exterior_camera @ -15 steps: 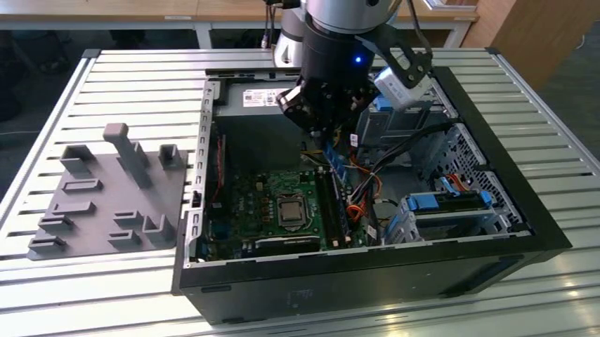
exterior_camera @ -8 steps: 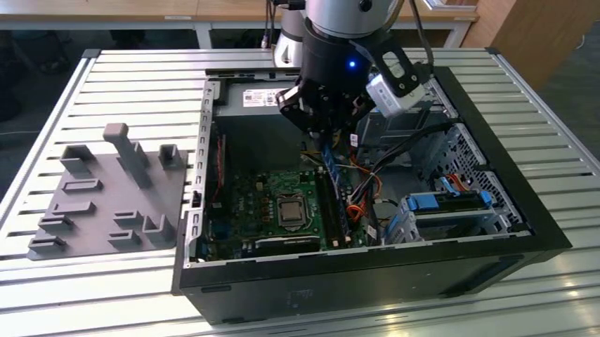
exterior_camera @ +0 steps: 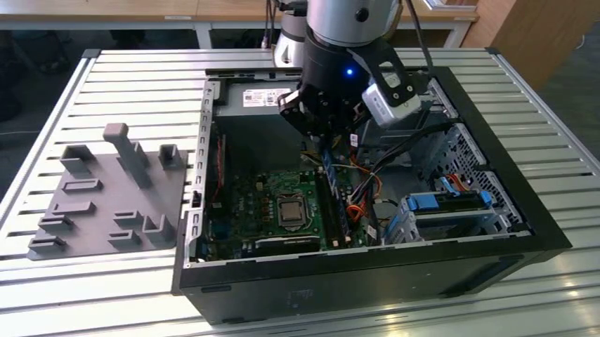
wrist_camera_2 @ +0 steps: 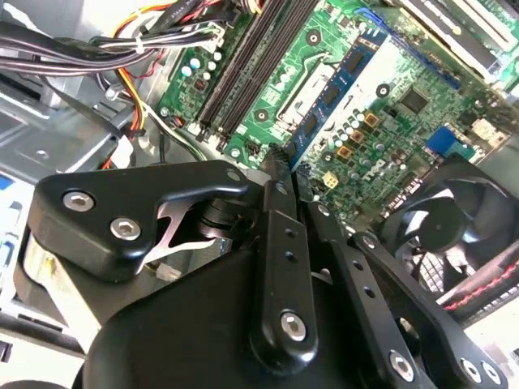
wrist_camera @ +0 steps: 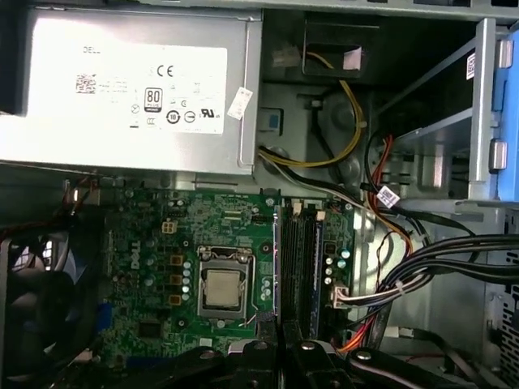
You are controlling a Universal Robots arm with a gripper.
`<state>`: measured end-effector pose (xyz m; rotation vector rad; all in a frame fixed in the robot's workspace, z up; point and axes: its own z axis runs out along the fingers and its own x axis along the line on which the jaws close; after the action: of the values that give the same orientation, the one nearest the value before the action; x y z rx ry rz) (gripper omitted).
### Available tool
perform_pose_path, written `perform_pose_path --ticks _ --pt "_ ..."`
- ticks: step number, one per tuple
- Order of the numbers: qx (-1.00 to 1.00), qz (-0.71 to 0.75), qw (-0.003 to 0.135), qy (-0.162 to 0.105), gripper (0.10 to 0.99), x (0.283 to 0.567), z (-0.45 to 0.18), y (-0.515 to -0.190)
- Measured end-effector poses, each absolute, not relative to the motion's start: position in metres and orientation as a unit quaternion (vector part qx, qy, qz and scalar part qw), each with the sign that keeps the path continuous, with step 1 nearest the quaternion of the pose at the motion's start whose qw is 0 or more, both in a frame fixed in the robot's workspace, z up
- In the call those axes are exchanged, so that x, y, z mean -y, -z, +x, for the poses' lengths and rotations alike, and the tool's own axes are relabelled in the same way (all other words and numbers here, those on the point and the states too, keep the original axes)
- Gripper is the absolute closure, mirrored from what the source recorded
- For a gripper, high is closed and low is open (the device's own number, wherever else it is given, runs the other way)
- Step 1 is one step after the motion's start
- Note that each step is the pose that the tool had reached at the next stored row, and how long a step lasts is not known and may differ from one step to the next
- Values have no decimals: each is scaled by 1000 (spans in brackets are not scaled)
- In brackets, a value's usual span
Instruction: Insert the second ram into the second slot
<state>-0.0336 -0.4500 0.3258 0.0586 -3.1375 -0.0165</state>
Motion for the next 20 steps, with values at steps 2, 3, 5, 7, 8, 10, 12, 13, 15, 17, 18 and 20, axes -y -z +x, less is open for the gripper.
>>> perform_pose_path --ticks 2,3,5,7,8,10,12,13,15,17,18,20 --pt "1000 19 2 5 945 450 -32 -322" --pt "1000 19 2 5 945 450 -31 -320" --pt "1000 19 2 5 945 450 -31 -318" --pt "1000 18 2 5 945 451 -31 -318" --pt "1000 18 2 5 945 451 -31 -318" --pt "1000 18 2 5 945 453 -31 -318" --pt "1000 18 2 5 945 456 -31 -318" --pt "1000 18 2 5 945 457 -31 -317" --pt "1000 17 2 5 945 457 -31 -315" --pt "1000 13 2 5 945 457 -29 -311" --pt "1000 11 2 5 945 457 -29 -309" --pt "1000 8 2 5 945 457 -29 -306"
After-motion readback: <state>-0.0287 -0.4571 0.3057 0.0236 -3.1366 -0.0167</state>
